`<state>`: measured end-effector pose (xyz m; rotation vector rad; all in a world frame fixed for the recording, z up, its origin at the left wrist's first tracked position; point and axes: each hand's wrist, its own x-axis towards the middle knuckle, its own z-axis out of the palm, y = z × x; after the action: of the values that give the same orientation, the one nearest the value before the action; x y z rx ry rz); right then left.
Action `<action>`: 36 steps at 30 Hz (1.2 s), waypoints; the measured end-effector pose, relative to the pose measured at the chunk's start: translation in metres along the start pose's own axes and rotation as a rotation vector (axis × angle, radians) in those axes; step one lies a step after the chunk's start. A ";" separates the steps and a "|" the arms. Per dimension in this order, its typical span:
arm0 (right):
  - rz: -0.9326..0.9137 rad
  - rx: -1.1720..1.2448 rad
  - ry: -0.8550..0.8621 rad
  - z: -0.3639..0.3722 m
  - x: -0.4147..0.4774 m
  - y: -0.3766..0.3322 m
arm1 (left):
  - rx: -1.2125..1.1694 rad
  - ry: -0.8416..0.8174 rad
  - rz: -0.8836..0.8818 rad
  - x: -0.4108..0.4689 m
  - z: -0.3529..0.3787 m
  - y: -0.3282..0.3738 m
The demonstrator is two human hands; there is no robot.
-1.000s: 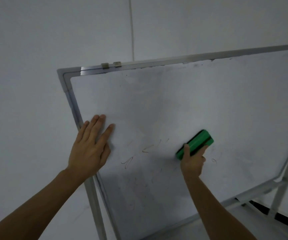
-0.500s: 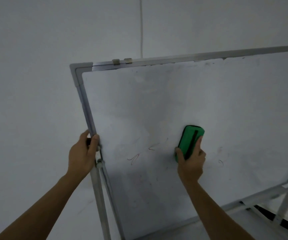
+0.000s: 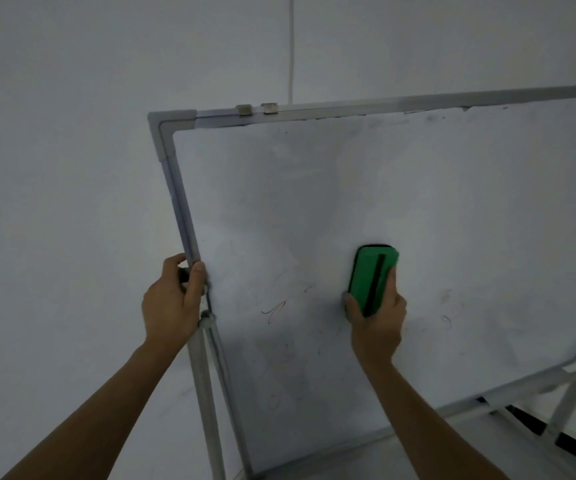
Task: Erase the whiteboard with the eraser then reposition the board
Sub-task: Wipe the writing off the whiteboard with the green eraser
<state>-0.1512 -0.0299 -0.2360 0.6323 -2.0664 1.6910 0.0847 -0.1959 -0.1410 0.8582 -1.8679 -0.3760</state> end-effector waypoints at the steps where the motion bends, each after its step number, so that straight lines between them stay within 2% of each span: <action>1: 0.014 0.000 -0.018 0.007 -0.011 -0.006 | 0.001 0.006 0.012 -0.001 0.001 0.001; 2: -0.062 -0.051 -0.068 0.013 -0.028 -0.008 | -0.001 0.014 0.017 -0.001 0.002 0.002; 6: -0.583 -0.322 -0.364 0.018 -0.090 0.032 | -0.003 0.025 0.010 0.000 0.000 -0.003; 8: -0.731 -0.370 -0.412 0.010 -0.078 0.044 | -0.007 0.031 0.011 0.000 -0.002 -0.007; 10: -0.671 -0.339 -0.301 0.003 -0.050 0.031 | -0.015 0.033 0.013 -0.001 -0.003 -0.008; 13: -0.263 -0.116 -0.071 0.001 -0.005 -0.006 | -0.022 0.010 0.001 -0.001 -0.001 -0.007; 14: -0.159 -0.056 -0.027 0.005 -0.002 -0.014 | -0.022 0.001 0.000 -0.001 0.001 -0.007; 15: -0.134 -0.049 -0.012 0.009 -0.007 -0.020 | -0.024 0.002 0.005 -0.001 0.001 -0.006; 17: -0.298 -0.162 -0.109 0.019 -0.039 -0.015 | -0.027 0.010 0.017 -0.001 0.002 -0.006; 20: -0.675 -0.407 -0.406 0.020 -0.090 0.022 | -0.030 0.005 0.021 0.000 0.001 -0.009; 22: -0.785 -0.476 -0.502 0.017 -0.089 0.034 | -0.046 -0.005 0.036 -0.001 -0.002 -0.013; 24: -0.780 -0.425 -0.391 0.014 -0.066 0.015 | -0.068 -0.011 0.043 -0.001 -0.004 -0.015; 27: -0.566 -0.167 -0.098 0.009 -0.013 -0.041 | -0.085 -0.008 0.052 -0.002 -0.004 -0.014; 29: -0.422 -0.056 -0.001 0.010 0.007 -0.063 | -0.098 -0.010 0.054 -0.003 -0.003 -0.012; 30: -0.423 -0.063 0.013 0.013 0.006 -0.065 | -0.104 -0.009 0.057 -0.002 -0.003 -0.012; 32: -0.555 -0.187 -0.077 0.021 -0.021 -0.049 | -0.106 -0.003 0.062 -0.002 -0.003 -0.013; 34: -0.720 -0.373 -0.284 0.025 -0.062 -0.011 | -0.094 0.003 0.065 -0.001 -0.003 -0.014; 36: -0.809 -0.515 -0.509 0.023 -0.094 0.025 | -0.100 0.003 0.069 -0.001 -0.004 -0.016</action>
<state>-0.0895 -0.0393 -0.3136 1.5450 -1.9882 0.5521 0.0945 -0.2061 -0.1489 0.7247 -1.8545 -0.4210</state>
